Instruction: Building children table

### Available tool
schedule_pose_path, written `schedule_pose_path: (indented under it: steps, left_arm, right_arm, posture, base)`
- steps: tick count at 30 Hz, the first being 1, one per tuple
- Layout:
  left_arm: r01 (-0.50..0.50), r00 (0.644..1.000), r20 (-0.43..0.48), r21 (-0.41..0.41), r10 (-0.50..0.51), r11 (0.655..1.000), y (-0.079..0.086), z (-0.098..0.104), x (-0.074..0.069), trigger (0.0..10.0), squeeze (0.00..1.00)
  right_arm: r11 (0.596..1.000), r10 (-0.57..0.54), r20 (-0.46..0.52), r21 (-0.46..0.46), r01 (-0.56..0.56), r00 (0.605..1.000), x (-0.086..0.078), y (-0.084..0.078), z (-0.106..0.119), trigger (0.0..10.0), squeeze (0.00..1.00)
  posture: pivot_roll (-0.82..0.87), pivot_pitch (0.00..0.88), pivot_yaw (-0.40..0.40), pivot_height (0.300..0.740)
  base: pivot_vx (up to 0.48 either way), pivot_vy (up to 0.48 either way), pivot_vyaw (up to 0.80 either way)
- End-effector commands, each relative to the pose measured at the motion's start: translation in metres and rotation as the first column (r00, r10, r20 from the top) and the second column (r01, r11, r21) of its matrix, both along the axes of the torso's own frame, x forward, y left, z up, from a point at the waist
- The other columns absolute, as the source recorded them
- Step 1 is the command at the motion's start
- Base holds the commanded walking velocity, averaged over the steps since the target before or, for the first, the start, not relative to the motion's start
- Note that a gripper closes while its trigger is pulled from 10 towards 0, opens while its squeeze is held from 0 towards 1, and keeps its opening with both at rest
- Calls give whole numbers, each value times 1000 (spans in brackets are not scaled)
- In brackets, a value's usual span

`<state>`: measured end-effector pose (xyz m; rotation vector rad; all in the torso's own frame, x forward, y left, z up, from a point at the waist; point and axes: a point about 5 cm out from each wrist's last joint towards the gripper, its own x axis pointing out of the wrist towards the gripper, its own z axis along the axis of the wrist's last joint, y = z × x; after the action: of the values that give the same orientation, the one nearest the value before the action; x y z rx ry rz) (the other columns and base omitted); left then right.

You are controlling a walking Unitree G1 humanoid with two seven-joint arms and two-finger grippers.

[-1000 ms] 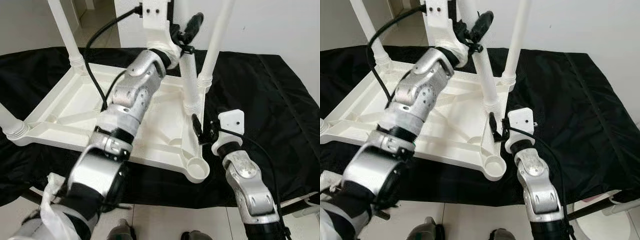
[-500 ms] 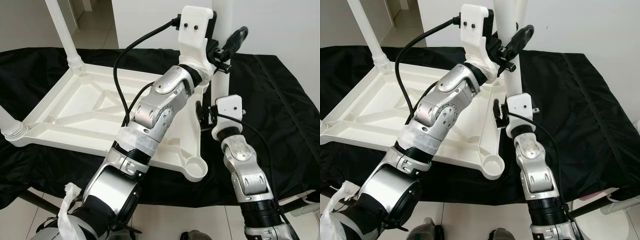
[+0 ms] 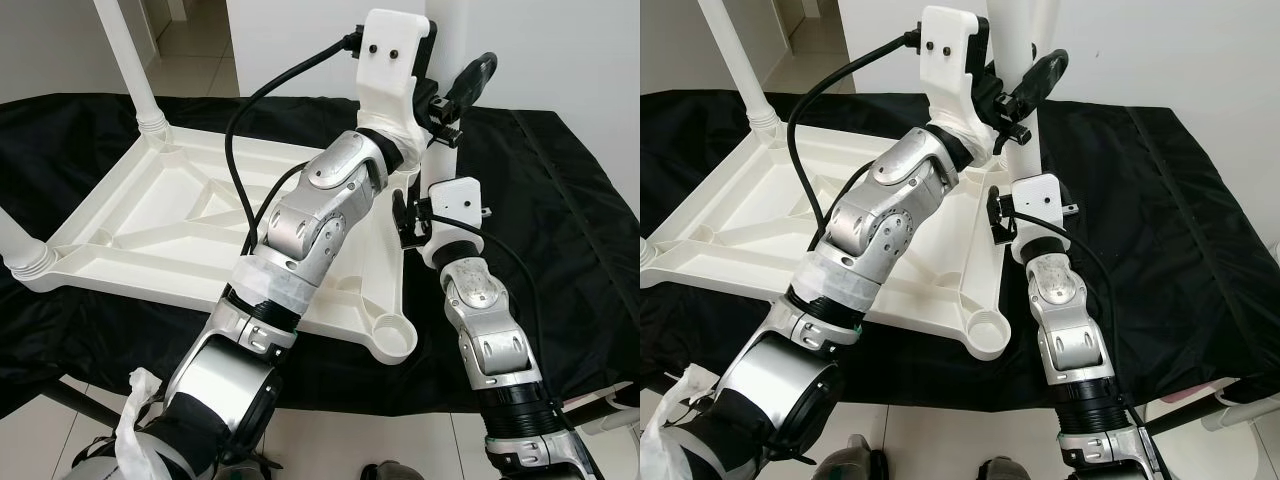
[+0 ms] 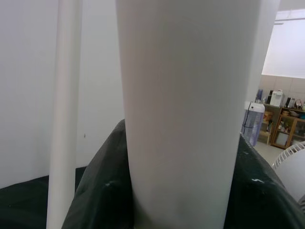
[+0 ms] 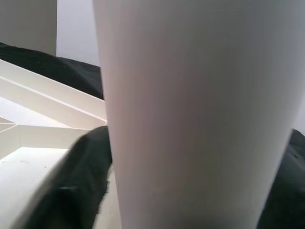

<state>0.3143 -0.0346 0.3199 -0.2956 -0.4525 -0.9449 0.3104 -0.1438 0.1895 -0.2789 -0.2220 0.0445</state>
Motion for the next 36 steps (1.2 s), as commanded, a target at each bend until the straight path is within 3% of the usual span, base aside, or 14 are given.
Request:
schedule_pose_path:
  steps: [1, 2, 3, 5, 6, 17, 18, 19, 20, 21, 22, 30, 31, 36]
  left_arm:
    - [27, 999, 18, -11, -27, 1000, -5, 4, -7, 10000, 0]
    - [27, 999, 18, -11, -27, 1000, -5, 4, -7, 10000, 0]
    - [30, 999, 20, -12, -29, 999, -6, 4, -8, 10000, 0]
    - [30, 999, 20, -12, -29, 999, -6, 4, -8, 10000, 0]
    - [35, 999, 23, -14, -35, 999, -7, 5, -9, 10000, 0]
    - [61, 998, 34, -5, -61, 998, -12, 6, -15, 10000, 0]
    - [66, 997, 36, 0, -66, 998, -13, 5, -16, 10000, 0]
    - [66, 997, 36, 0, -66, 998, -13, 5, -16, 10000, 0]
    - [89, 996, 28, -4, -89, 996, -14, 5, -17, 10000, 733]
    - [89, 996, 28, -4, -89, 996, -14, 5, -17, 10000, 733]
    - [106, 994, 21, -8, -105, 994, -14, 4, -18, 10000, 1000]
    - [140, 990, -3, -14, -140, 990, -13, 3, -21, 10000, 988]
    - [139, 990, -5, -11, -139, 990, -12, 2, -21, 10000, 0]
    - [130, 991, -39, -22, -131, 991, -7, -1, -17, 10000, 0]
  right_arm:
    - [1000, -16, -14, -12, 16, 1000, 3, -4, -2, 3647, 0]
    - [1000, -16, -14, -12, 16, 1000, 3, -4, -2, 3647, 0]
    - [1000, -20, -21, -25, 19, 1000, 4, -5, -2, 1882, 0]
    - [1000, -20, -21, -25, 19, 1000, 4, -5, -2, 1882, 0]
    - [999, -18, -27, -52, 17, 999, 4, -4, -4, 0, 0]
    - [994, -2, -49, -109, -3, 999, 5, -1, -7, 549, 0]
    - [995, -13, -53, -99, 7, 999, 5, -1, -7, 10000, 0]
    - [995, -13, -53, -99, 7, 999, 5, -1, -7, 10000, 0]
    - [998, -23, -56, -61, 19, 998, 6, -1, -7, 10000, 0]
    - [998, -23, -56, -61, 19, 998, 6, -1, -7, 10000, 0]
    - [999, -29, -59, -33, 27, 998, 6, -1, -7, 10000, 0]
    - [987, -62, -82, 140, 73, 995, 6, 0, -9, 10000, 0]
    - [980, -68, -91, 183, 84, 994, 6, 0, -10, 10000, 0]
    - [940, -109, -112, 311, 139, 988, 4, -4, -13, 10000, 0]
  posture:
    - [-8, 0, -7, 740]
    - [-8, 0, -7, 740]
    - [-9, 0, -6, 740]
    - [-9, 0, -6, 740]
    - [-10, 0, -5, 740]
    - [-14, 0, -1, 740]
    - [-12, 0, -1, 740]
    - [-12, 0, -1, 740]
    - [-12, 0, -1, 740]
    - [-12, 0, -1, 740]
    - [-12, 0, -1, 740]
    - [-8, 0, -2, 740]
    - [-8, 0, -2, 740]
    - [-6, 0, -3, 740]
  base:
    - [0, 0, 0]
    - [0, 0, 0]
    - [0, 0, 0]
    - [0, 0, 0]
    - [0, 0, 0]
    - [0, 0, 0]
    - [0, 0, 0]
    - [0, 0, 0]
    - [0, 0, 0]
    - [0, 0, 0]
    - [0, 0, 0]
    - [0, 0, 0]
    - [0, 0, 0]
    - [0, 0, 0]
